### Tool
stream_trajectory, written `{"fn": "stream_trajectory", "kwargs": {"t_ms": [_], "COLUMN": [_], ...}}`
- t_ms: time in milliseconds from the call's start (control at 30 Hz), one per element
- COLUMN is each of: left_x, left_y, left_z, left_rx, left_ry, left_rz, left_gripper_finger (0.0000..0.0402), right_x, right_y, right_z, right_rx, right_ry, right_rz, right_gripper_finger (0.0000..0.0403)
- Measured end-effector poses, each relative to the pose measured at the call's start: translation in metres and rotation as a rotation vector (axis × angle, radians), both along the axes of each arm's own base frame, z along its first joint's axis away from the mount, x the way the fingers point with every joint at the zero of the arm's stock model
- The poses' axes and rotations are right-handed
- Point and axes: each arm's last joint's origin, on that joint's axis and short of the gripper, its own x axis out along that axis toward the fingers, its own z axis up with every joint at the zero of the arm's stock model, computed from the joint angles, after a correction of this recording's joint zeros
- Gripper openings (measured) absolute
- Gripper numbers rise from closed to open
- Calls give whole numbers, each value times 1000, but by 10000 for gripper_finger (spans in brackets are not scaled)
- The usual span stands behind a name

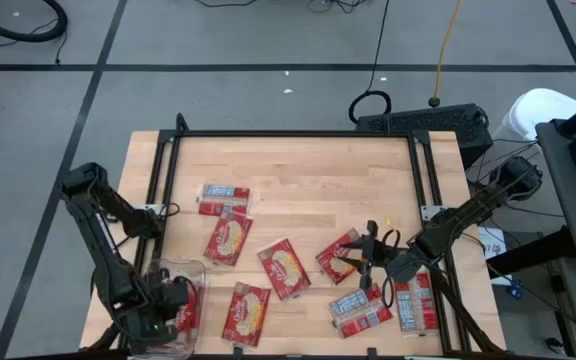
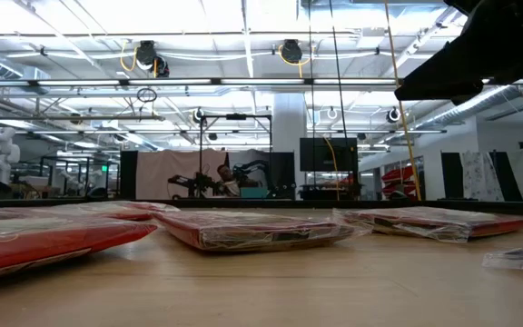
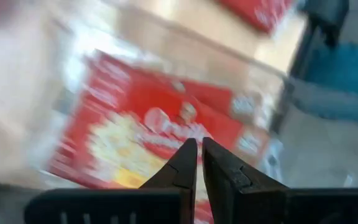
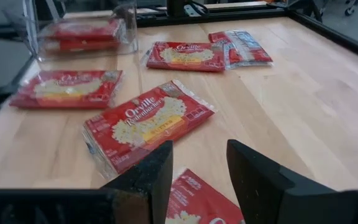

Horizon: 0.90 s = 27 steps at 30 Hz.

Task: Sort popcorn bags into baskets
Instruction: Put the popcorn bag into the transparent bin

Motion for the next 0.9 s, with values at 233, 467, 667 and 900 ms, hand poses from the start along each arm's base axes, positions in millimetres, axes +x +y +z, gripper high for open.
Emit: {"fn": "stream_trajectory", "kwargs": {"t_ms": [233,467,667,900], "left_x": [11,40,74,110], "left_y": [20,31,25,8], "left_z": [9,17,27,21], "left_rx": [242,470,540,558], "left_ry": [-277,-590,-802,-914], "left_rz": [-38,8,3,-60], "left_gripper_finger": [30,30,30,31], "right_x": [-3,12,48,79], "right_y": [8,28,58,89], "right_z": [3,12,24,11], "right_rx": [135,202,159,-2], "right_ry": [-43,-79,-61,93], "right_rz": [-10,-63,-76,-168], "right_gripper_finger": [146,146,146,146]}}
